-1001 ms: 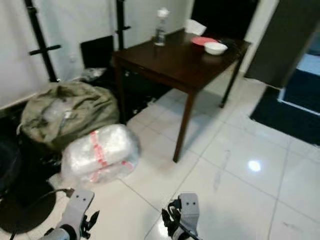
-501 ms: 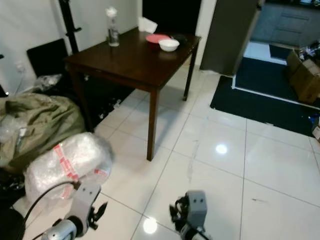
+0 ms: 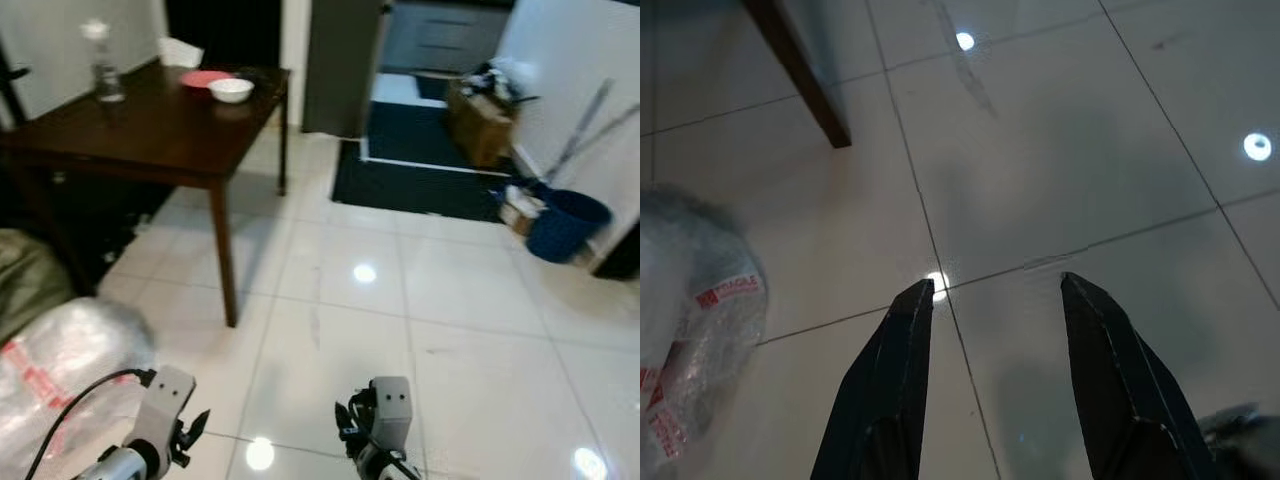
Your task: Setting the table
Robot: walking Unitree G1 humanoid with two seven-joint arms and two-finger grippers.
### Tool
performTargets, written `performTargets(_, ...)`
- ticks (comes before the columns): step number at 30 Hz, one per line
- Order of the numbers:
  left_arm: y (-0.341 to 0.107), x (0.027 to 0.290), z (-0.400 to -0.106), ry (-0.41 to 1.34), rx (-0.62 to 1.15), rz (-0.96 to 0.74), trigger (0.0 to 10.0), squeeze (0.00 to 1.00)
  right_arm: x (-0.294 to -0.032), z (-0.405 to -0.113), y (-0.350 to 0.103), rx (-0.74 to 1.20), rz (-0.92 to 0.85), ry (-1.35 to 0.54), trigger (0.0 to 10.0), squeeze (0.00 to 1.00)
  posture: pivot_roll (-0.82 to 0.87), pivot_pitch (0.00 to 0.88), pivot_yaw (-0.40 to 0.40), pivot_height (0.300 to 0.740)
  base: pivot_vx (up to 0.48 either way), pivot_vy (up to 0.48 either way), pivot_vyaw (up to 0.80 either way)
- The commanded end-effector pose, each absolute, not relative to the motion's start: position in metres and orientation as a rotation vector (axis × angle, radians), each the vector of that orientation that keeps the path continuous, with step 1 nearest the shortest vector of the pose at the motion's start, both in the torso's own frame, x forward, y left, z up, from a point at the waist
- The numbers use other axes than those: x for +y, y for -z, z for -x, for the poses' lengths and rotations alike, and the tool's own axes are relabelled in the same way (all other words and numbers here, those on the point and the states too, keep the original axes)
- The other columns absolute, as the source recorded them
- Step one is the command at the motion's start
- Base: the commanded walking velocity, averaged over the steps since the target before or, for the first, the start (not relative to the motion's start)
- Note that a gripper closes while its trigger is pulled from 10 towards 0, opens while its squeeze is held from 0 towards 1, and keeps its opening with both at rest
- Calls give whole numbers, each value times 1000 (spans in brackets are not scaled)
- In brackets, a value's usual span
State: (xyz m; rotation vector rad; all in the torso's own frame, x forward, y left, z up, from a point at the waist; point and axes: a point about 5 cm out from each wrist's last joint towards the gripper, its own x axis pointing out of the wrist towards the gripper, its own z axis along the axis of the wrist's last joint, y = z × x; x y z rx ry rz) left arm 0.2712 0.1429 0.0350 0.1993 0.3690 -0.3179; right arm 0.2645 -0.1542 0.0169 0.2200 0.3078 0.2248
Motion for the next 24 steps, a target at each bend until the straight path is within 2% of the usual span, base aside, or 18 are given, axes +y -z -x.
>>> performTargets(1, -29, 142, -267, 327, 386, -176, 10000, 0, -160, -260, -12, 330, -219, -208, 10000, 0, 26, 74, 81, 740, 0, 0, -750)
performTargets(12, -27, 143, -266, 323, 399, -140, 10000, 0, -160, -260, -11, 327, -216, -216, 10000, 0, 25, 72, 82, 740, 0, 0, -745)
performTargets(19, -16, 164, -262, 203, 456, -203, 10000, 0, -160, -262, -11, 331, -183, -234, 10000, 0, 40, 61, 69, 740, 0, 0, -750)
performTargets(24, -1, 187, -249, 37, 528, -213, 10000, 0, -163, -265, -9, 348, -158, -232, 10000, 0, 70, 61, 36, 740, 0, 0, -532)
